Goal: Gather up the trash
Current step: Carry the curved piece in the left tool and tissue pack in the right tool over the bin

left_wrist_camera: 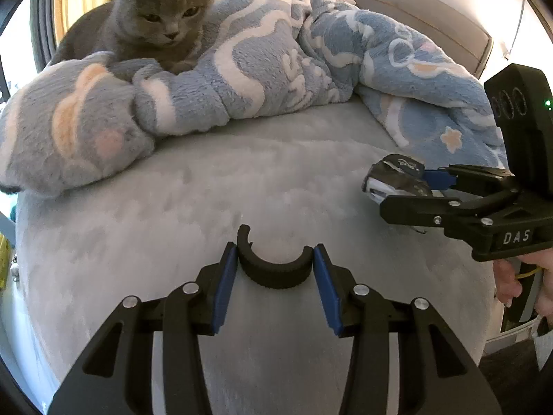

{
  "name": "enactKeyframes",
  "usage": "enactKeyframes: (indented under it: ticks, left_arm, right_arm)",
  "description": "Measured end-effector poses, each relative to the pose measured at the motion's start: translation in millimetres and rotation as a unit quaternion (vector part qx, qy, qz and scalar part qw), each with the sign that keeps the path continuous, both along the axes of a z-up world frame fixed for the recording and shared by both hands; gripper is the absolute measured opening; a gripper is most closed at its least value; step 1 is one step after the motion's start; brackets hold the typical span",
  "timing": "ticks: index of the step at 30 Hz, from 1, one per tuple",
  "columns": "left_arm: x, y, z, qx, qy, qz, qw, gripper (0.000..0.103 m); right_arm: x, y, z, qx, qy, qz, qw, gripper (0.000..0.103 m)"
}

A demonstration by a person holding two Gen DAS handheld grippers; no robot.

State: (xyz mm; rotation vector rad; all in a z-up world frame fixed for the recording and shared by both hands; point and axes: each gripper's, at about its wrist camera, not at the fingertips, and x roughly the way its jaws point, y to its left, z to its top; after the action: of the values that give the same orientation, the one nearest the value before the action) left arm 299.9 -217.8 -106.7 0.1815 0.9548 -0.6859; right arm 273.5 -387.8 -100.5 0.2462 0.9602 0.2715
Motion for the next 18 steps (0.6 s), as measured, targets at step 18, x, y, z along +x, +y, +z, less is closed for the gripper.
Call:
enactKeyframes:
  ticks: [18]
  left_arm:
    - [-67, 81, 17, 0.019, 0.005, 0.068, 0.9975, 0.048]
  right_arm:
    - [-50, 72, 16, -0.009, -0.022, 0.033, 0.999, 0.073]
